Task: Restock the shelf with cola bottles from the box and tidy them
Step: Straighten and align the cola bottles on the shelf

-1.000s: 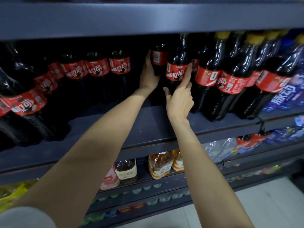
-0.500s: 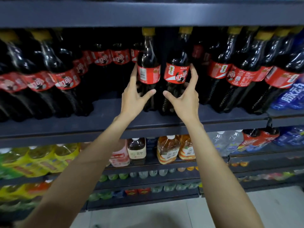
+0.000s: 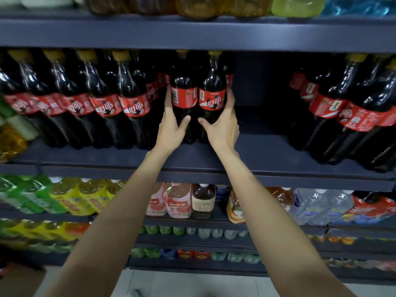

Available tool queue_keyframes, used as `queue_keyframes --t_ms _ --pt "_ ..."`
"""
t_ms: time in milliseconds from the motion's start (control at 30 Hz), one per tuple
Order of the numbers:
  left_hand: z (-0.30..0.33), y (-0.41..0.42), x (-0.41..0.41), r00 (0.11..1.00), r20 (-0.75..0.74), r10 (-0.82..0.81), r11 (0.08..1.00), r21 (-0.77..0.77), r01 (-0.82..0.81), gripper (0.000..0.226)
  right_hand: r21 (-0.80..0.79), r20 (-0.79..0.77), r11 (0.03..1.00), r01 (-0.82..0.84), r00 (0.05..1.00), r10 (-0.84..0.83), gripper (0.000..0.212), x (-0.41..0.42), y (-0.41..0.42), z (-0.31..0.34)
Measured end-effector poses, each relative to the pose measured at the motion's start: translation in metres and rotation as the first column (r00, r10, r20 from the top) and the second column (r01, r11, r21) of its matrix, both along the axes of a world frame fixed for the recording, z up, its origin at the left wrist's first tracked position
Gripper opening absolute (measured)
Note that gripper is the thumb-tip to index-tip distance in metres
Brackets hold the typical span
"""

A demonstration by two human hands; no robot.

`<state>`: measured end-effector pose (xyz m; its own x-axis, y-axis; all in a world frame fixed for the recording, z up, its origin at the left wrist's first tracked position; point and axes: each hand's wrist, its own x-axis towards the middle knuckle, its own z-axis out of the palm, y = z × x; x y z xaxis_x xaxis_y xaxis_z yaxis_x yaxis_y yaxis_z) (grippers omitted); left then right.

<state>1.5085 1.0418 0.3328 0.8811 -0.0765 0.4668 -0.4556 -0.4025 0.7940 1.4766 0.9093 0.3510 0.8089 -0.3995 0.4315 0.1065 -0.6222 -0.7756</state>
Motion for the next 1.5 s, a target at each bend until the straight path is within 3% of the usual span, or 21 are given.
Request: queue_keyframes --t_ms 67,267,333,400,467,500,567,700,800,933,1067,1500 --pt "0.002 -0.002 0.001 0.998 0.038 0.045 0.999 0.004 -0.045 0.085 -0.008 0.005 1.000 0.017 1.000 -0.017 0.098 0.004 -0.001 -0.002" --pt "0.025 -0.027 -0.004 0.897 0.156 0.414 0.903 0.053 -0.426 0.106 -0.073 0.011 0.997 -0.018 1.000 0.019 0.100 0.013 -0.007 -0.003" --pt "0.024 -0.020 0.001 0.904 0.187 0.383 0.921 -0.004 -0.390 0.107 -0.071 0.005 0.996 -0.057 0.998 0.057 0.103 0.014 -0.013 -0.005" --pt "0.020 -0.008 0.005 0.962 0.161 0.222 0.974 -0.084 -0.211 0.107 -0.067 0.002 0.992 -0.109 0.994 0.109 0.106 0.014 -0.020 -0.007" --pt "0.021 0.005 0.006 0.984 0.161 0.072 0.996 -0.071 -0.061 0.099 -0.075 0.006 0.989 -0.127 0.992 0.127 0.106 0.013 -0.026 -0.010" --pt "0.023 0.009 0.006 0.982 0.178 0.064 0.998 -0.022 -0.061 0.094 -0.079 0.006 0.989 -0.125 0.992 0.126 0.106 0.012 -0.028 -0.011" --pt "0.029 0.010 0.003 0.963 0.233 0.135 0.987 0.059 -0.152 0.086 -0.086 0.012 0.990 -0.113 0.993 0.114 0.106 0.009 -0.027 -0.013" --pt "0.026 -0.010 -0.007 0.913 0.255 0.318 0.906 0.201 -0.372 0.108 -0.086 0.041 0.991 -0.100 0.994 0.104 0.100 0.011 -0.019 -0.016" --pt "0.003 -0.022 -0.017 0.865 0.250 0.435 0.828 0.268 -0.493 0.106 -0.104 0.031 0.990 -0.093 0.995 0.097 0.097 0.015 -0.018 -0.018" --pt "-0.018 -0.026 -0.017 0.855 0.214 0.473 0.843 0.173 -0.510 0.094 -0.141 0.008 0.988 -0.055 0.998 0.056 0.097 0.019 -0.017 -0.020" --pt "-0.020 -0.028 -0.005 0.826 0.222 0.519 0.811 0.177 -0.557 0.081 -0.163 0.016 0.987 -0.007 1.000 0.009 0.102 0.025 -0.003 -0.016" --pt "-0.027 -0.029 0.016 0.772 0.282 0.569 0.754 0.194 -0.627 0.082 -0.213 0.140 0.972 0.095 0.988 -0.065 0.100 0.045 0.022 -0.023"
